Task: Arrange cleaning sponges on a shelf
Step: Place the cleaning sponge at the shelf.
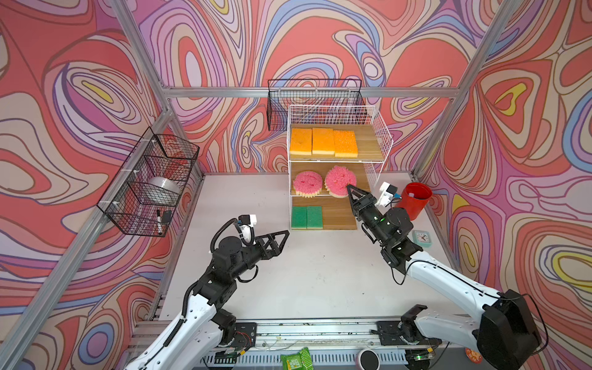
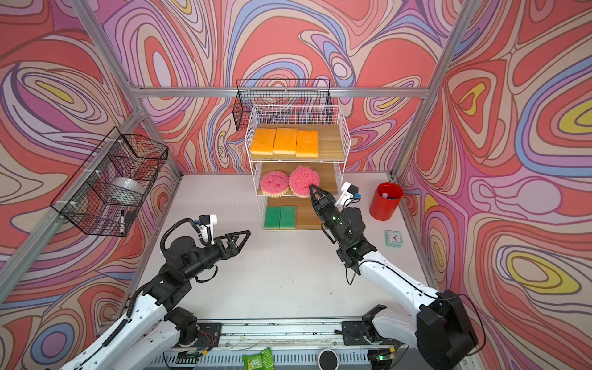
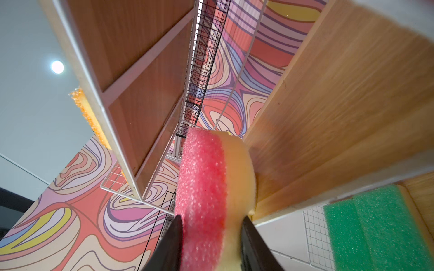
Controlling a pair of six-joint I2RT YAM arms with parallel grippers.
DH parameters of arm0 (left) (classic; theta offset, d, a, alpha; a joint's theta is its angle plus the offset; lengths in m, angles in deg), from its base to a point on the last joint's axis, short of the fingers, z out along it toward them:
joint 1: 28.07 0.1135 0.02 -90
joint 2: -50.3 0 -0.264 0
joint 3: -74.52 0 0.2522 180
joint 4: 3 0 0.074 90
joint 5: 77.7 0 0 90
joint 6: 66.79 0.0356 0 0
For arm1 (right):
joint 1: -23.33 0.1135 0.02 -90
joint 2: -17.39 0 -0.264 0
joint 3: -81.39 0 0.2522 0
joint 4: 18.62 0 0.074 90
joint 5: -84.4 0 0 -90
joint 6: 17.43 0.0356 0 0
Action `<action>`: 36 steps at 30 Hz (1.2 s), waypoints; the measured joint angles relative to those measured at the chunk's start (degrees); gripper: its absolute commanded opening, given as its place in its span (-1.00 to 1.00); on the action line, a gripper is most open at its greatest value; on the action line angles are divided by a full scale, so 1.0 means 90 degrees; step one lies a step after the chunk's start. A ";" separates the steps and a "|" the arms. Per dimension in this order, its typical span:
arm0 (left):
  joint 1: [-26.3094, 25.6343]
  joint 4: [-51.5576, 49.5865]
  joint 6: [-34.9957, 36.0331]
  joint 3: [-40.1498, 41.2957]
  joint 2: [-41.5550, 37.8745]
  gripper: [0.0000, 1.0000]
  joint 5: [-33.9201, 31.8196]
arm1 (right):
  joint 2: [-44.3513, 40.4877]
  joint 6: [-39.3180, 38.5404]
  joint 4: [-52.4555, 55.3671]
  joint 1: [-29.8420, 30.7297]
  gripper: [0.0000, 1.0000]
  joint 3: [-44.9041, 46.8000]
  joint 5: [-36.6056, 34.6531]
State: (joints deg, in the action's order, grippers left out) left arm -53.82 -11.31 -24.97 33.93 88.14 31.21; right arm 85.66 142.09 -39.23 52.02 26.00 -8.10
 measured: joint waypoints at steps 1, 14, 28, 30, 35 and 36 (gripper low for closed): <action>0.0000 0.0000 -0.0005 0.0005 -0.0039 0.99 -0.0012 | 0.0049 0.0000 0.0000 0.0000 -0.20 -0.0022 -0.0022; 0.0000 -0.0328 0.0097 0.0007 -0.0410 1.00 -0.0136 | 0.0508 -0.0070 0.0136 0.0002 -0.17 -0.0508 -0.0299; 0.0000 -0.0393 0.0138 0.0007 -0.0379 1.00 -0.0160 | 0.0704 -0.0199 0.0503 0.0000 -0.09 -0.0648 -0.0459; 0.0000 -0.0393 0.0138 0.0007 -0.0369 0.99 -0.0158 | 0.0770 -0.0206 0.0537 0.0002 -0.08 -0.0699 -0.0457; 0.0000 -0.0393 0.0136 0.0007 -0.0362 0.99 -0.0158 | 0.0809 -0.0199 0.0510 0.0002 -0.08 -0.0709 -0.0486; 0.0000 -0.0393 0.0138 0.0007 -0.0362 0.99 -0.0158 | 0.0809 -0.0192 0.0498 0.0002 -0.08 -0.0709 -0.0512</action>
State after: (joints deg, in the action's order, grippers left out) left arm -53.82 -14.85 -23.73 34.00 84.88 29.79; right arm 92.94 140.36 -34.75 52.04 19.62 -12.71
